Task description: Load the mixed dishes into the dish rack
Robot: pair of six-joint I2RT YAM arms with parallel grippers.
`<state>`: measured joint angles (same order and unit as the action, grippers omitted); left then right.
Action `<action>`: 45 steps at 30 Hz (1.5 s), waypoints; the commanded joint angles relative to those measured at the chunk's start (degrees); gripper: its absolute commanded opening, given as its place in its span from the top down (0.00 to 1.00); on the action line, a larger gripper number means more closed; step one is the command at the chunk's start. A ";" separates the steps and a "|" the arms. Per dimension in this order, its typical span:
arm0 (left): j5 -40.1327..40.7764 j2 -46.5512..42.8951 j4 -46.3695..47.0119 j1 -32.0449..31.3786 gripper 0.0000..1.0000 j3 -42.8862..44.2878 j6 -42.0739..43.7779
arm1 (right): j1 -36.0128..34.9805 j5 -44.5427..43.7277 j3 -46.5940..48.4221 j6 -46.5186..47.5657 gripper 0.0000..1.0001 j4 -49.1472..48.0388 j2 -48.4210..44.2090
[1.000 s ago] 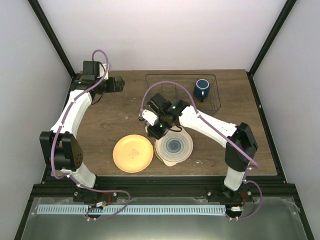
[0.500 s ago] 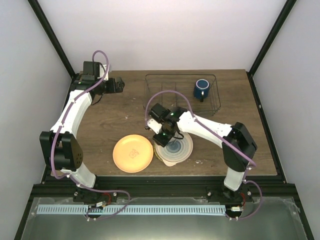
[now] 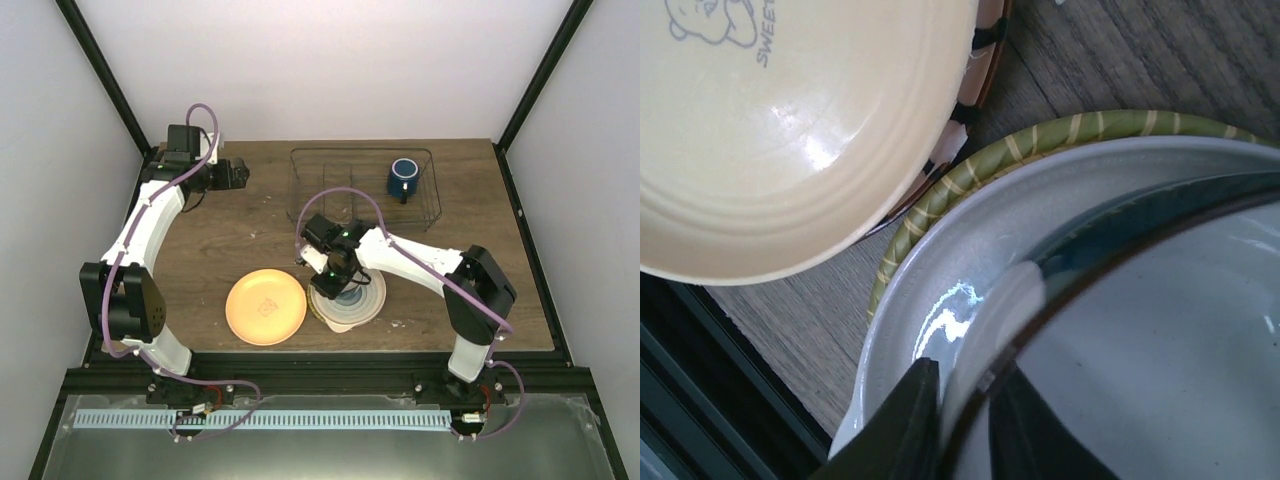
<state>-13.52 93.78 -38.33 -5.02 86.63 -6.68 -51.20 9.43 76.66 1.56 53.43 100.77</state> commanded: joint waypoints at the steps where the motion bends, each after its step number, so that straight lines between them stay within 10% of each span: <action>1: 0.18 -1.10 -0.59 0.09 0.00 -0.67 0.84 | -0.88 -0.96 1.03 0.19 0.81 0.44 -2.14; 18: -3.02 -3.21 -3.08 -1.01 0.00 -2.97 1.55 | -2.83 -2.73 7.62 -1.70 0.65 8.27 -7.24; 23: -2.37 -4.65 -9.47 -7.38 0.00 -5.47 4.49 | -2.10 -9.23 13.06 -5.83 0.44 9.24 -9.79; 37: -6.96 -7.88 -12.04 -20.87 0.00 -13.94 -0.45 | 26.29 -10.67 16.79 -17.70 0.28 6.88 -9.10; 45: -4.91 -0.17 -12.40 -29.64 0.00 -8.72 -2.60 | 31.32 -12.66 20.56 -19.43 0.21 6.50 -6.12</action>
<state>-19.16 89.97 -50.04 -32.51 74.54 -7.68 -21.08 -1.76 93.95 -15.77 60.49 93.82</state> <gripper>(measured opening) 0.997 0.776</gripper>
